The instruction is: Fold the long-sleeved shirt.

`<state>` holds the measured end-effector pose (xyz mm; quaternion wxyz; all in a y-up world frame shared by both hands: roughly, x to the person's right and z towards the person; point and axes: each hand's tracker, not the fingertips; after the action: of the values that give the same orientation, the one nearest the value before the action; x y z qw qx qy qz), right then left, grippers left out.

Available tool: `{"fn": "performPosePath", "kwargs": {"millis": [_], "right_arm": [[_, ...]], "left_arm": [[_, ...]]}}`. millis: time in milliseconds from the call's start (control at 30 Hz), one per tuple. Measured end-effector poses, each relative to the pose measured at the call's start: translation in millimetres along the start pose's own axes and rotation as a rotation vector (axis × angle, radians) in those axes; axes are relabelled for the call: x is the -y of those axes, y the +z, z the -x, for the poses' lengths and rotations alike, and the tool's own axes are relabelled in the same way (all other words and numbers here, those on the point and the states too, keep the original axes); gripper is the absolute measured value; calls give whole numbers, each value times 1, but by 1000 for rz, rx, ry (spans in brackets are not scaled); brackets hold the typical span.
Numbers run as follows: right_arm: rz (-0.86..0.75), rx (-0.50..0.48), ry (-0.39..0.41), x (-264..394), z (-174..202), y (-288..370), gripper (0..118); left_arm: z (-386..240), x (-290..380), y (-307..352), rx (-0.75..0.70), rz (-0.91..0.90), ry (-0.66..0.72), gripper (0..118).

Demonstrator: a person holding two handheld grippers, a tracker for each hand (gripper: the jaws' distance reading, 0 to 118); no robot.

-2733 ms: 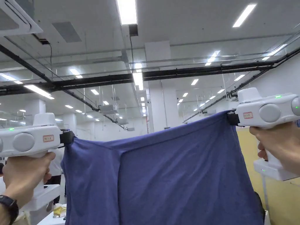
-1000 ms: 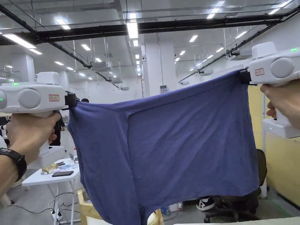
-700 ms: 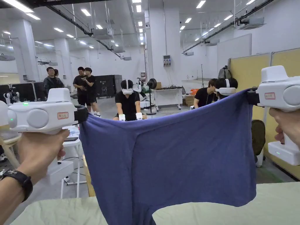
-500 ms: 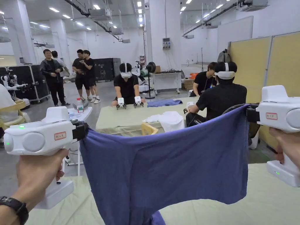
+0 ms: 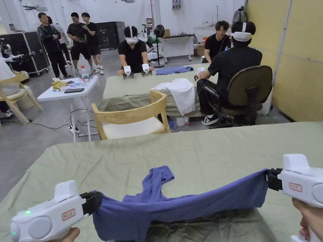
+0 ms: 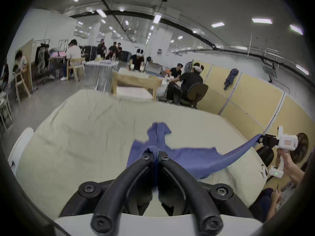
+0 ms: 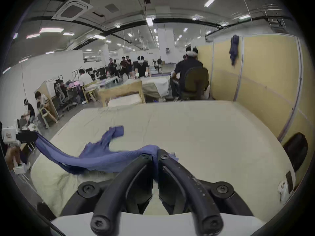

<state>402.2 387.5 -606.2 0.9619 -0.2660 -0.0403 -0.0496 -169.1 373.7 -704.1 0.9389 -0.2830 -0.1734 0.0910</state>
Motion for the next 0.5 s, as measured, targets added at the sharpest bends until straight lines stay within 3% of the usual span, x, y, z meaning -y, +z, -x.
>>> {"fn": "performPosePath", "kwargs": {"millis": [133,233,500], "right_arm": [[120,-35,-10,66,-6,26,7],[167,-41,10,105,-3,49,7],[268,-85,-27,173,-2,102,7]], "left_arm": [[0,65,42,-14,43,-11,4],[2,105,75,-15,74,57,4],[0,184,138,-56,155,92,4]]}}
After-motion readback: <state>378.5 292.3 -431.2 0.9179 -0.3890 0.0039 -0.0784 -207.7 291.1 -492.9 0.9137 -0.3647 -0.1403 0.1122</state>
